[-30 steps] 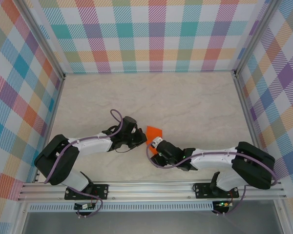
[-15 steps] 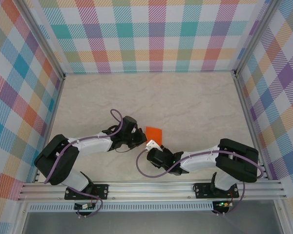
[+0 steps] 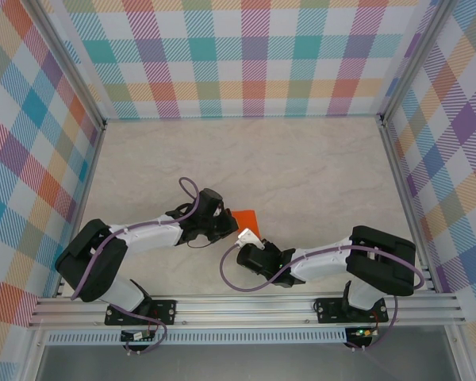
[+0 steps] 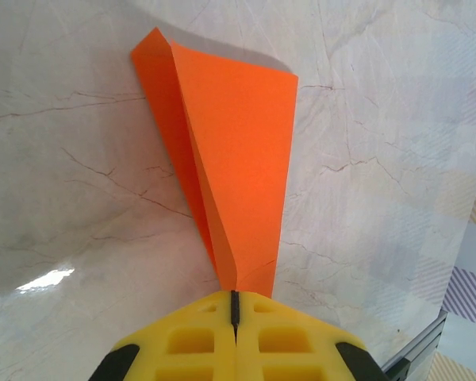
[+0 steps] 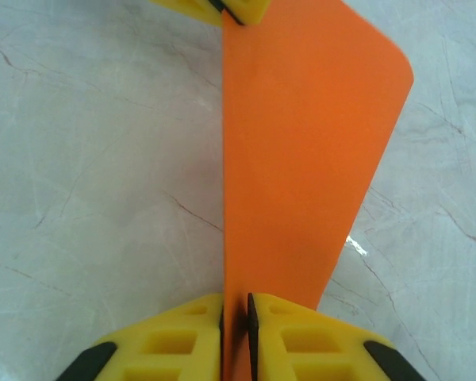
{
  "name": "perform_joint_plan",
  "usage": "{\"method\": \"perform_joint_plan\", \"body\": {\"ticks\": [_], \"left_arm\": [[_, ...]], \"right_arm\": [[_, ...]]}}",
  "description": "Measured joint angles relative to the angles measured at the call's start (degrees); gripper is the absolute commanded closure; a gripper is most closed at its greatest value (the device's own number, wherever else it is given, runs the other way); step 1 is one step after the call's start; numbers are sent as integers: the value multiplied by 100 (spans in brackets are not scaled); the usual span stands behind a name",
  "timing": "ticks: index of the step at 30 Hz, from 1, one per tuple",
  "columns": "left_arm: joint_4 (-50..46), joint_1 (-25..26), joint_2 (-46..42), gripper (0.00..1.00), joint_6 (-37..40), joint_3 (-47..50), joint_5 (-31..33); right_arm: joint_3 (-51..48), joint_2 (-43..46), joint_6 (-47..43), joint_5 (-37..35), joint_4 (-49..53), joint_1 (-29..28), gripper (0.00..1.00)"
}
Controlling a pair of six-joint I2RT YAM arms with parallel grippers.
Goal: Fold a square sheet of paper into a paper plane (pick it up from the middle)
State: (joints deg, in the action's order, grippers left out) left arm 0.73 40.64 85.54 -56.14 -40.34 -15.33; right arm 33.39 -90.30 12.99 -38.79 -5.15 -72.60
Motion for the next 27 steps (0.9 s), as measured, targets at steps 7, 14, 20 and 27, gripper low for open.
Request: {"method": "perform_joint_plan", "body": {"ticks": [7,14,20,27], "left_arm": [[-330,11,-195,74,7,0,260],[-817,11,-767,57,4,0,756],[-1137,11,-1344,54,-2,9,1169],[-1259,11,-1565,54,0,83,1340]], "right_arm": [[0,-4,251,28,0,-4,97],[-85,170,756,680,-186,199,100],[-378,507,1080,1545,-621,619,100],[-546,531,1368,2553,-1064,1132,100]]}}
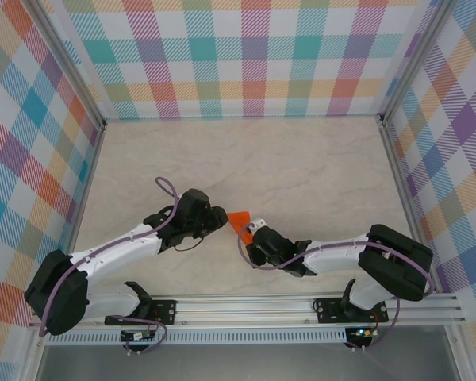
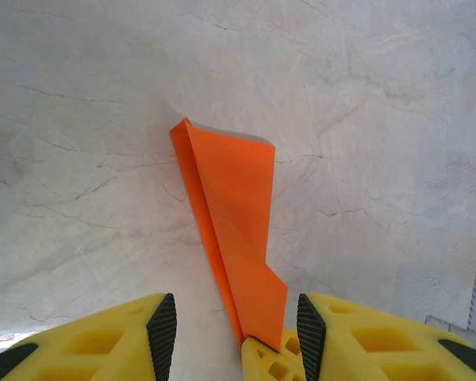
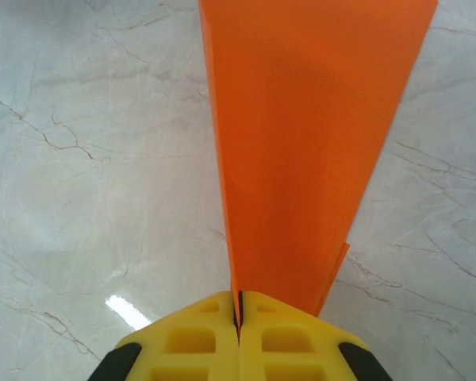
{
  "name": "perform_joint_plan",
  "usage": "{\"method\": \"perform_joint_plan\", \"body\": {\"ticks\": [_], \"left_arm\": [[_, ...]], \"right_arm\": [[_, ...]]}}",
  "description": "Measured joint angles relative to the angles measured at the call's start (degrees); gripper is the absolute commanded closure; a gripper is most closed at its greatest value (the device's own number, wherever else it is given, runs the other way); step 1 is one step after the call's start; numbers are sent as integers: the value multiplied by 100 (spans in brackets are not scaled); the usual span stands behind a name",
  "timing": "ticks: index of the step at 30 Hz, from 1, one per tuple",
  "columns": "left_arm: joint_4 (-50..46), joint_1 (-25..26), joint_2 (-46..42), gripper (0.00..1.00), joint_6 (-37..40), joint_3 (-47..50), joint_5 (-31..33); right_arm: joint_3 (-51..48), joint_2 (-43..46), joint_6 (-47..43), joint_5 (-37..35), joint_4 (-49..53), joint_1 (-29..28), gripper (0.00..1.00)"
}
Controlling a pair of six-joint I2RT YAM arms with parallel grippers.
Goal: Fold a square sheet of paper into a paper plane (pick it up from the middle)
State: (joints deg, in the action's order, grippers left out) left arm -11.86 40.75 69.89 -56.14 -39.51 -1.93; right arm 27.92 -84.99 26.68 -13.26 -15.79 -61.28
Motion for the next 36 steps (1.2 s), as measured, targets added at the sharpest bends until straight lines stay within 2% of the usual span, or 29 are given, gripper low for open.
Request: {"method": "perform_joint_plan", "body": {"ticks": [9,23,30,36], "left_arm": [[214,0,122,55,20,46,-199],[1145,0,841,58,44,85,-1071],[1499,0,1106,58,44,96,-1300],[1556,0,1182,60,46,136,-1346]], "right_arm": [[-306,-2,533,951,-566,474,100],[-426,-474,1504,2149,-1366,1095,98],[-426,-584,1952,2535,-1506,1287,98],[-426,-595,2127,2594,-1508,1327,97]]}}
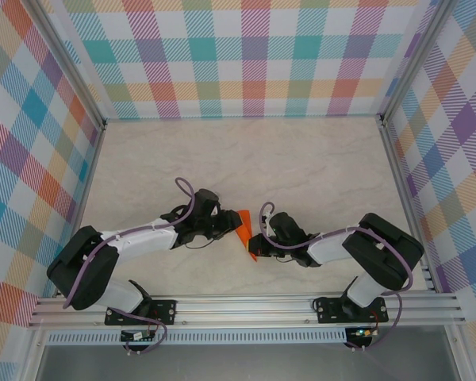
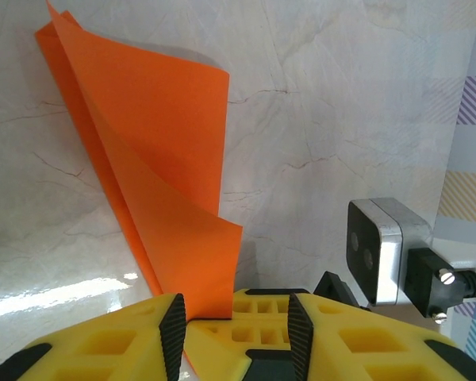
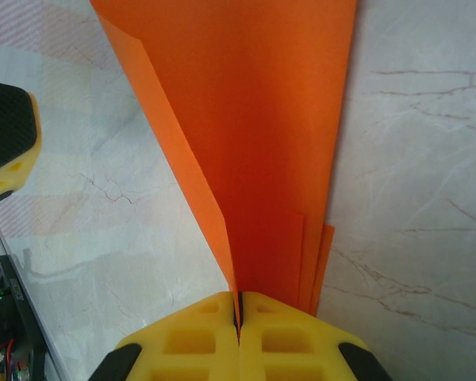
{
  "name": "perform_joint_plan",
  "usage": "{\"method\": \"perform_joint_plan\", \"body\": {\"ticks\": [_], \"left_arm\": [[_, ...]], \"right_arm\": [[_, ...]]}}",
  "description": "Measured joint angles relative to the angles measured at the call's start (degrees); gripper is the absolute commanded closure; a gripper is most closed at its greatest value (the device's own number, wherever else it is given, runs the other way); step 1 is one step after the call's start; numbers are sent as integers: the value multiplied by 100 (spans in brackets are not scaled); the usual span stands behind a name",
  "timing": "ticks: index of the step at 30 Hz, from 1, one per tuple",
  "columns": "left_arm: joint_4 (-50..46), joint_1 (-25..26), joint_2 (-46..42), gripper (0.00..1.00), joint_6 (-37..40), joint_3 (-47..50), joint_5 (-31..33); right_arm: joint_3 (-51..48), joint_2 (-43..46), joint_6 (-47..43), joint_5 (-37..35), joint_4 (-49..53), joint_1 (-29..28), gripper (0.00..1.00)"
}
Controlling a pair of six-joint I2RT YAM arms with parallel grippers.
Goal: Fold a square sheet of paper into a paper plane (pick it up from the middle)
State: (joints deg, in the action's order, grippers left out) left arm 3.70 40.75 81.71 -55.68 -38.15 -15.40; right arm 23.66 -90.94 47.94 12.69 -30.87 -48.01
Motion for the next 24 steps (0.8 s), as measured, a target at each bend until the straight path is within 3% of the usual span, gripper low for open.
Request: {"method": "perform_joint_plan", "body": {"ticks": [24], "left_arm": [[127,0,-219,60,-55,310,343]], "right_arm": [[-46,0,238,63,-59,74,95]]}}
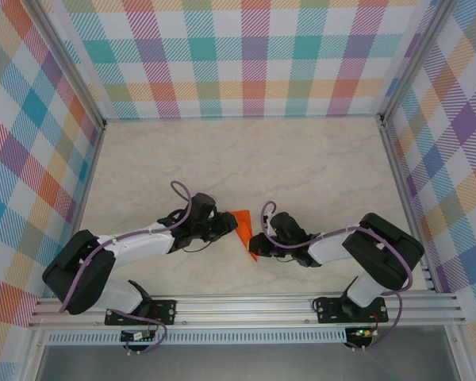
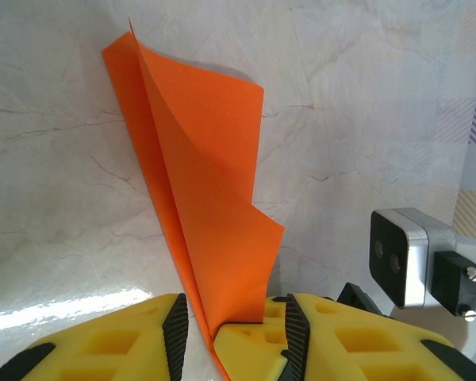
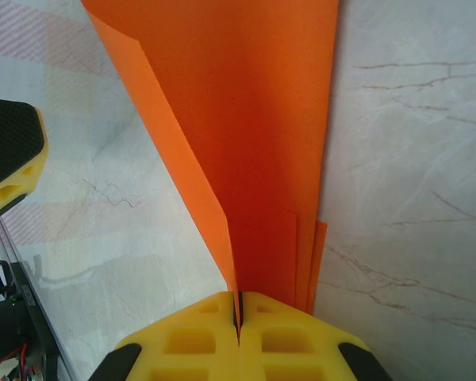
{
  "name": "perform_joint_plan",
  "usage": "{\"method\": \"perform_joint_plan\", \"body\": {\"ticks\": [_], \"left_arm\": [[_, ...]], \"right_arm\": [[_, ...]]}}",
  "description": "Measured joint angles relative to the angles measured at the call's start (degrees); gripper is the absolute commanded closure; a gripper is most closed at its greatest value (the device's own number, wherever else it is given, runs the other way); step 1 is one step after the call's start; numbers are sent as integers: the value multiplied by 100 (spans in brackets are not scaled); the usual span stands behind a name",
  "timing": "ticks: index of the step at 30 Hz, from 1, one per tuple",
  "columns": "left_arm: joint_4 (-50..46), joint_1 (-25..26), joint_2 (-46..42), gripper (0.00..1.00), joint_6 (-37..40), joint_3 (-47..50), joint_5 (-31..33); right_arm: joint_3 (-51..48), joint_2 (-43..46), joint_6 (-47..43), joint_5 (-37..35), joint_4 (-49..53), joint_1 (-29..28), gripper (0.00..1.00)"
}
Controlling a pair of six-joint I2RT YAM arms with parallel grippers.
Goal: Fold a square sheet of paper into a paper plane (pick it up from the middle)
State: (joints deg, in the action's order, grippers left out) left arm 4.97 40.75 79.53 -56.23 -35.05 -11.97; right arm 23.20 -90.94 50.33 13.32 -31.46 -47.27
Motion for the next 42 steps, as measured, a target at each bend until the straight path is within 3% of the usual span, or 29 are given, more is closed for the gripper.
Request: {"method": "perform_joint_plan", "body": {"ticks": [12,42], "left_arm": [[317,0,70,60,-83,4,-146],[1635,39,1582,59,-142,-264,-964]], "right_arm": [[-17,0,208,136,-4,92,95],[-7,-74,328,372,-57,160,91]]}}
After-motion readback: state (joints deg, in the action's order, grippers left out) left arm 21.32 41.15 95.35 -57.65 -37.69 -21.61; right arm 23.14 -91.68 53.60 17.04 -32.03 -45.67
